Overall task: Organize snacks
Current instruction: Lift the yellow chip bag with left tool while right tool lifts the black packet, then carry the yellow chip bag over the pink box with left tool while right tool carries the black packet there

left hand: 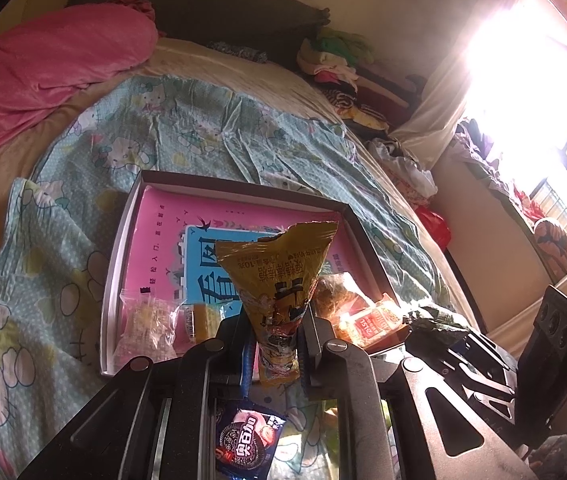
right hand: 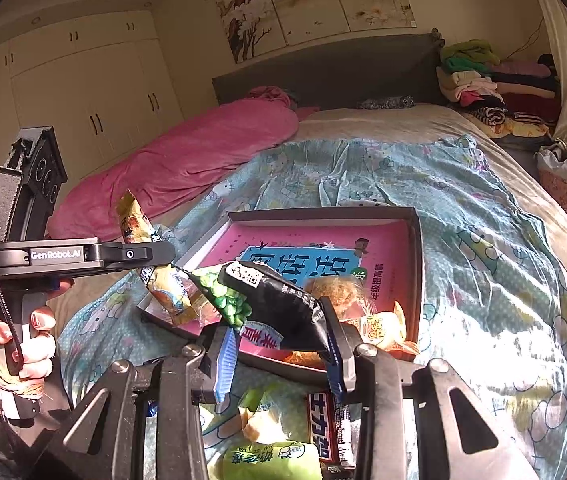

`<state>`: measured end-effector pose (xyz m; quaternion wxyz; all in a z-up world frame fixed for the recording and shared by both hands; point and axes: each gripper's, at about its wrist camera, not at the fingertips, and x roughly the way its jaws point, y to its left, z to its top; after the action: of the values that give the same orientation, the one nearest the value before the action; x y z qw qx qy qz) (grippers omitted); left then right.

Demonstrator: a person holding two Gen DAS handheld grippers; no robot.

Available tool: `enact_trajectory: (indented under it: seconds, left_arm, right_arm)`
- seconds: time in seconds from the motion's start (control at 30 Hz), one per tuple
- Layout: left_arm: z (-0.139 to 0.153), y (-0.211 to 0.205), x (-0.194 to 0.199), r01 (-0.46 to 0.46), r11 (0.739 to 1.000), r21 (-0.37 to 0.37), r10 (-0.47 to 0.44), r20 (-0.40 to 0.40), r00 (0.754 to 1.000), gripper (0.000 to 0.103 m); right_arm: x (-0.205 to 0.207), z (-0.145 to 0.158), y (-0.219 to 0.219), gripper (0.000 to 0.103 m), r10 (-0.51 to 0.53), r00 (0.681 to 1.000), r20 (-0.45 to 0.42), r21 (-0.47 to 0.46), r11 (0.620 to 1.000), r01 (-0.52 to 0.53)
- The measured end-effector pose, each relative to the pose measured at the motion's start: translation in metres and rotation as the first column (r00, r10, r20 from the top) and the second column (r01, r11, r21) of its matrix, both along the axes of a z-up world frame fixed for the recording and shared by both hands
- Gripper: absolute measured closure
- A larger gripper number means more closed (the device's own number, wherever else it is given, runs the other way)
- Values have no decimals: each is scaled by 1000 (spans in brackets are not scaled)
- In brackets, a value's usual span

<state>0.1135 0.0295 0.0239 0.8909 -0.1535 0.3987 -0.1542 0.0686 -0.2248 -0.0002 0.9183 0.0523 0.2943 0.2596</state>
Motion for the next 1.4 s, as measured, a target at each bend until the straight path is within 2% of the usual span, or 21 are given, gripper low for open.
enact_trajectory:
  seconds: [0.47,0.97,1.4]
  left_arm:
    - [-8,-3,5,1,1000,7,-1,-16,1000,86]
    - [-18,-9,9,12,1000,20,-11,-31,999,86]
    - [-33,-10,22,-3,1000,19,4,-53,999,86]
  right_arm:
    - [12,-3,4,66,6,1000,-12,7,1000,-6]
    - [30,-16,0,66,-23,997,-77,15,1000,24]
    - [37,-27,11,66,-13,995,-104,-28,1000,10]
